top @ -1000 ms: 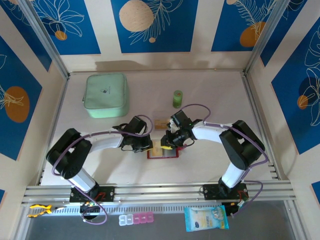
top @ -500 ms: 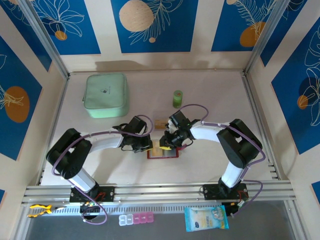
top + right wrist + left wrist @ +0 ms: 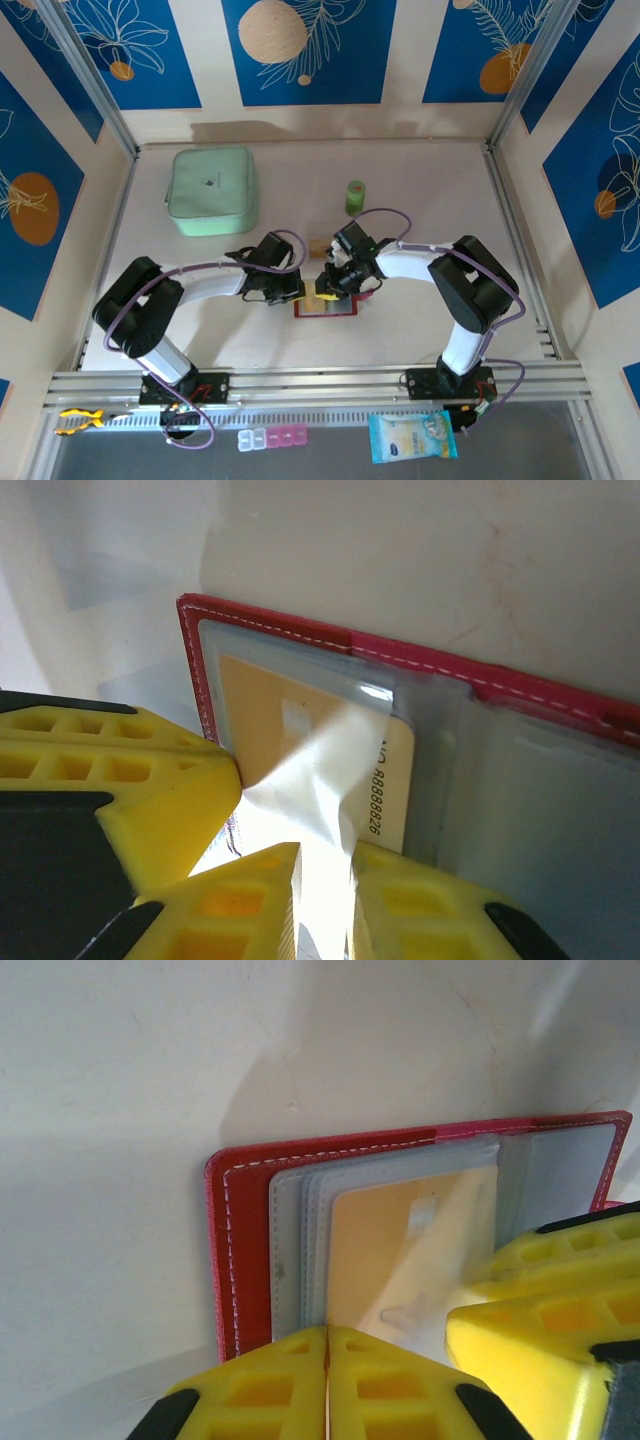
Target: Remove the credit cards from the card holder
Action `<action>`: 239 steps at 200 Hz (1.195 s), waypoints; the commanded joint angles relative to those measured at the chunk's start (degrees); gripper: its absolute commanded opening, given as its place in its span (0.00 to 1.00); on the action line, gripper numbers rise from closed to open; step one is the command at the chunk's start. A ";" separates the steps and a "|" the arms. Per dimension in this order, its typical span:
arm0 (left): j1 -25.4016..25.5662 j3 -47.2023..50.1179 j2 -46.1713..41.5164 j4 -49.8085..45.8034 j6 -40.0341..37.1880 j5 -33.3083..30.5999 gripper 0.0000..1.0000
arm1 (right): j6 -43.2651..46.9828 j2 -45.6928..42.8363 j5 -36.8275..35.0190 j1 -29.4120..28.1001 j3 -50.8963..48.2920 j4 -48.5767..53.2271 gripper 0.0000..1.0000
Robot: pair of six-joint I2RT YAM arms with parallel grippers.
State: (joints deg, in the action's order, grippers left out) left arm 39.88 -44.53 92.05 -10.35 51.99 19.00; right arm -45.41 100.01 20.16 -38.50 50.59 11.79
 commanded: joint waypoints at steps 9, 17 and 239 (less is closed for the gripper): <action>-0.34 0.72 -0.12 -1.78 -1.10 -1.05 0.08 | 1.31 1.19 -0.63 -0.52 0.91 2.77 0.20; -0.38 0.68 -0.20 -1.82 -1.10 -1.08 0.08 | 1.50 1.13 -1.83 -0.46 1.00 3.93 0.20; -0.43 -1.73 -2.51 -2.74 -1.55 -0.82 0.14 | 4.97 -2.39 -6.88 -0.22 2.44 8.69 0.20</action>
State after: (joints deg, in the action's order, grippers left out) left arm 39.86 -44.58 90.80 -11.60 51.96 18.37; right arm -41.36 99.11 14.66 -38.63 52.40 18.70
